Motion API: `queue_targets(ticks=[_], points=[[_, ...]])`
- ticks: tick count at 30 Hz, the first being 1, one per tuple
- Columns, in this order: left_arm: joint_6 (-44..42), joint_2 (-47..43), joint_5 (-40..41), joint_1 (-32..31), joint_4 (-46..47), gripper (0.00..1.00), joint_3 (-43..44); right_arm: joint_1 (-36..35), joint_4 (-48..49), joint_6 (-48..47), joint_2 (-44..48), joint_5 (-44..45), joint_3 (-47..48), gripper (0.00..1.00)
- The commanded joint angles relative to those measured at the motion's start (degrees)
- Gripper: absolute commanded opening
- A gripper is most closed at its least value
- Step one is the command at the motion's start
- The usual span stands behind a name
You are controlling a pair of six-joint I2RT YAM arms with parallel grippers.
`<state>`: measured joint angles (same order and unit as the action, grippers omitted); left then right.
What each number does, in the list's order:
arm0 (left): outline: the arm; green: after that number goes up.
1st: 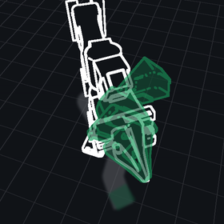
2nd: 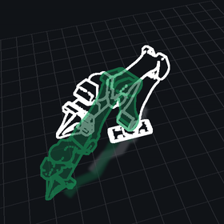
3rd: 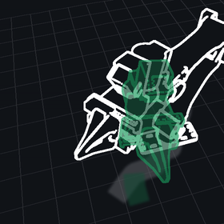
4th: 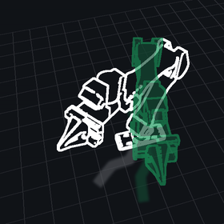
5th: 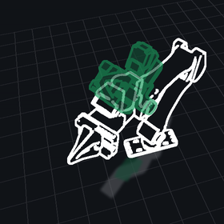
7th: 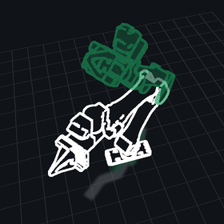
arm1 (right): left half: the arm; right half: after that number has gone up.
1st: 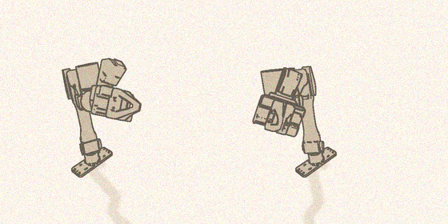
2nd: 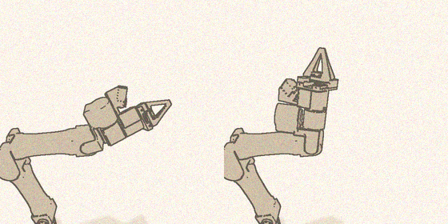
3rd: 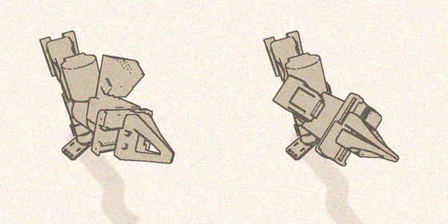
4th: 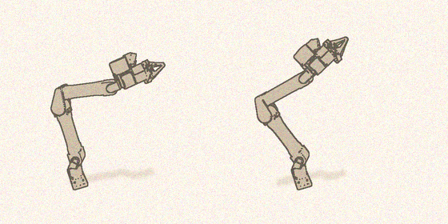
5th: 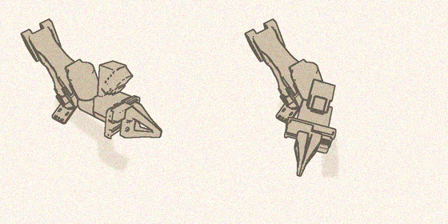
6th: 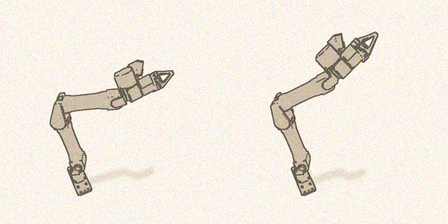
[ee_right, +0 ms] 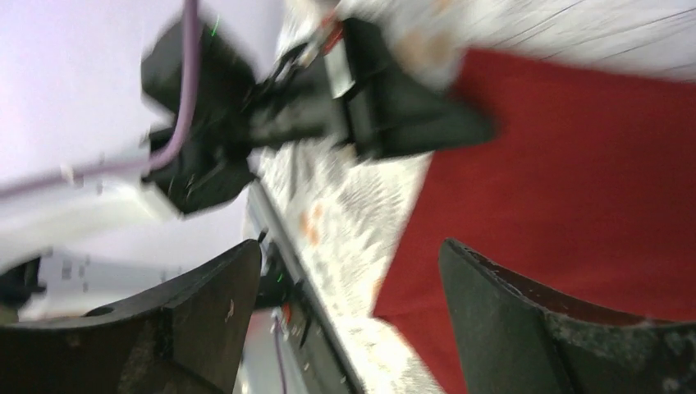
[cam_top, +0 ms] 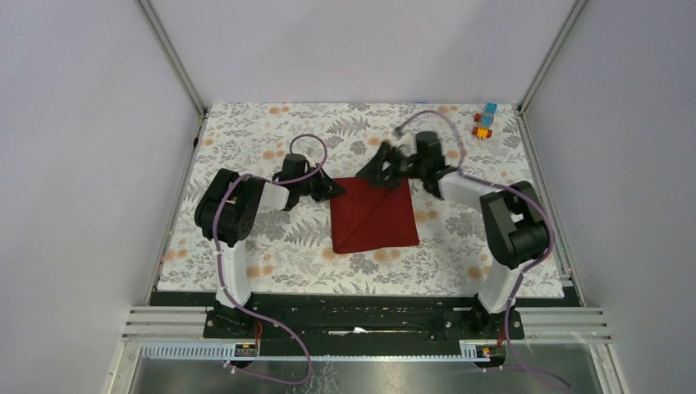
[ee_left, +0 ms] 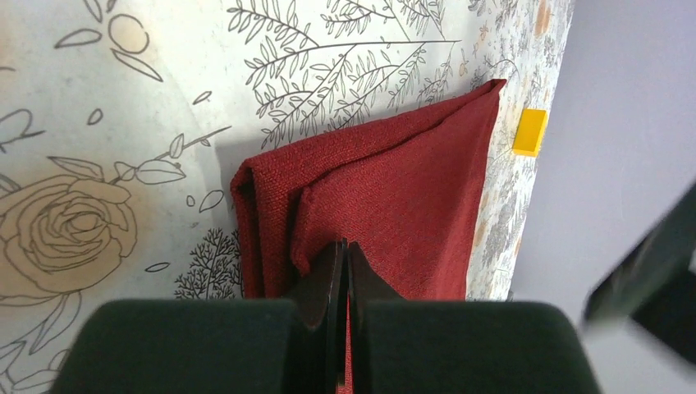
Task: Fold the napkin into a case and place the utensils inside
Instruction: Smooth out the upper triangle-folded napkin at the center of the board, then pick up the upper triangle-folded napkin from the center of the board.
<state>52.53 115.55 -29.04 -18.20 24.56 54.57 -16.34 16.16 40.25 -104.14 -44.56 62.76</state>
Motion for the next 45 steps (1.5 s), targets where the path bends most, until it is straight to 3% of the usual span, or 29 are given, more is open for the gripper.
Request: queue_targets(ticks=[1,9,18,22,24,26,28,31,33,36,38,41,45], points=[[-1.01,-0.07,1.74,0.80,-3.28,0.00,-3.78,-13.60,22.55,15.15,-1.84,-0.85,-8.90,0.84],[-0.59,0.11,1.88,0.84,-1.74,0.00,-5.20,-21.55,40.46,26.39,-12.84,-2.77,-11.04,0.67],[-0.96,0.81,1.98,0.86,-1.61,0.00,-5.65,-27.48,51.06,31.13,-17.89,-0.01,-19.12,0.65],[-1.17,0.49,1.92,0.88,-2.02,0.00,-5.79,-28.51,51.32,30.82,-12.36,0.13,-25.41,0.66],[-1.47,0.19,2.05,0.88,-2.61,0.00,-5.66,-28.80,41.02,25.80,-5.64,0.27,-27.11,0.67],[-1.56,0.06,2.01,0.88,-2.92,0.00,-5.53,-29.94,18.28,14.05,2.63,4.83,-25.37,0.71],[-1.52,0.03,1.84,0.97,-2.93,0.00,-5.52,-32.83,-9.32,1.12,9.63,18.14,-19.08,0.74],[-1.40,0.01,1.55,0.98,-2.71,0.00,-5.60,-38.13,-34.35,-4.15,12.73,41.97,-9.25,0.75],[-1.17,-0.05,1.42,0.97,-2.32,0.00,-5.73,-41.74,-42.11,-4.20,10.41,54.83,-3.04,0.74],[-0.46,0.18,0.70,1.01,-1.50,0.00,-5.80,-46.95,-50.16,-2.93,3.90,65.51,9.00,0.57],[-0.43,0.20,0.36,1.07,-1.36,0.00,-5.55,-50.51,-54.49,-2.63,-1.45,74.11,15.74,0.53],[-0.47,0.18,0.04,1.05,-1.23,0.00,-5.44,-52.41,-58.07,-3.42,-8.32,79.62,22.72,0.52],[-0.14,0.61,-0.21,1.06,-0.56,0.00,-5.64,-53.42,-57.49,-4.98,-12.73,82.89,25.26,0.52]])
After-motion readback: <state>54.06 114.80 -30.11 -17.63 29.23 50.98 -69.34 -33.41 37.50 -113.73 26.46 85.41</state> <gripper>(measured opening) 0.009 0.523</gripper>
